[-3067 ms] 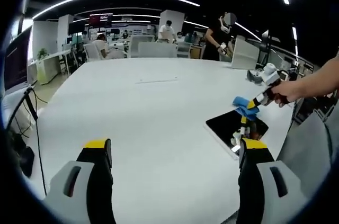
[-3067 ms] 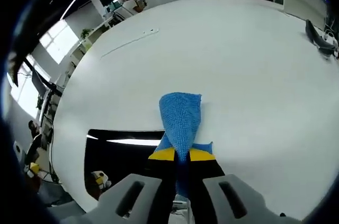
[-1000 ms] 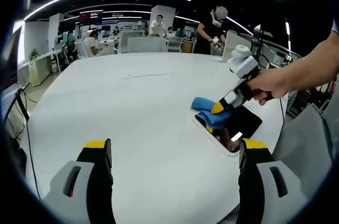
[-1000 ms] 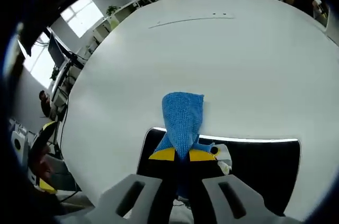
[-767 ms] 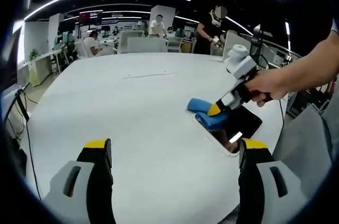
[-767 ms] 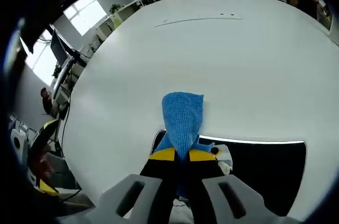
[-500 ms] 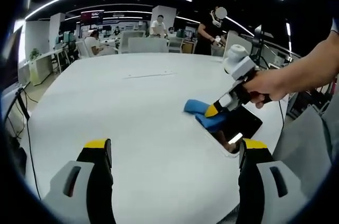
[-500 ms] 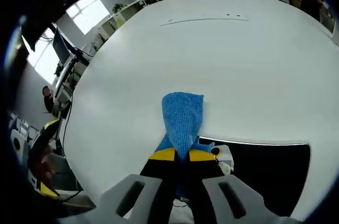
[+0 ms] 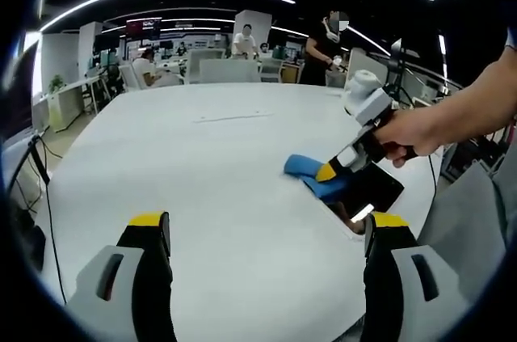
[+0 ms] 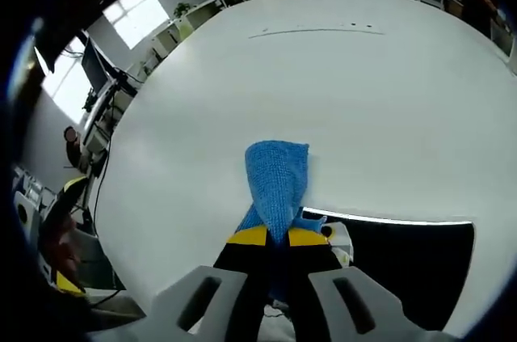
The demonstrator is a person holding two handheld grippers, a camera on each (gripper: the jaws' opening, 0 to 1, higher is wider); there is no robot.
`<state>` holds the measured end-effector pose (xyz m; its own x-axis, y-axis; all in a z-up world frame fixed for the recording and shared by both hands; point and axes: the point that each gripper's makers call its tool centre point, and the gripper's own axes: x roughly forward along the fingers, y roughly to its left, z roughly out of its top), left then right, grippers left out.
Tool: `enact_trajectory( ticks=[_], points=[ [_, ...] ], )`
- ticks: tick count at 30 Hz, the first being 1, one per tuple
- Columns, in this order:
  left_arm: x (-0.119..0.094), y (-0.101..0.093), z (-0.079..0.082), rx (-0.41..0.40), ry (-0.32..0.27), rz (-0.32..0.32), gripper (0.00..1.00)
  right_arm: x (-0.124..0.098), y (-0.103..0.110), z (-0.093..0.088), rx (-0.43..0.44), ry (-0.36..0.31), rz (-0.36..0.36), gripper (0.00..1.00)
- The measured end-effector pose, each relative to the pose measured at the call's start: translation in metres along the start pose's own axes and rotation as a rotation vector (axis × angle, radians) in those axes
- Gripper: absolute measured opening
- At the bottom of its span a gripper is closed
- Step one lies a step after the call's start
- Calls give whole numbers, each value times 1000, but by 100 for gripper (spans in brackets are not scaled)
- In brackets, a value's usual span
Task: Wipe the mirror surface with the cleaning cloth until all visible marks leave the cleaned area.
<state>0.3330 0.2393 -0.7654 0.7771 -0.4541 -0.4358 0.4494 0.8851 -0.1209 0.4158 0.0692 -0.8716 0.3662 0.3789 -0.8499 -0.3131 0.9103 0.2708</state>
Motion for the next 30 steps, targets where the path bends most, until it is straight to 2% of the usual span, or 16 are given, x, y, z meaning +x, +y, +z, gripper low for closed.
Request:
enact_trajectory(
  ticks=[8,13,19,26,30],
  points=[
    [-2,0,2,10,-6,3,99,-8,7,-12,-13,9,-2,1],
    [-4,-7,4,16,-9,-1,99,-13,9,-18,-5,12,3,1],
    [-3,-4,1,11,-6,8,99,-13,11,-23,-19,17,9,1],
    [-3,-10,5,22,-9,-2,99,-13,13,-30,-21,40,16,1],
    [-3,-7,3,24,-8,5,99,-13,14,-31,-40,31,16,1]
  ],
)
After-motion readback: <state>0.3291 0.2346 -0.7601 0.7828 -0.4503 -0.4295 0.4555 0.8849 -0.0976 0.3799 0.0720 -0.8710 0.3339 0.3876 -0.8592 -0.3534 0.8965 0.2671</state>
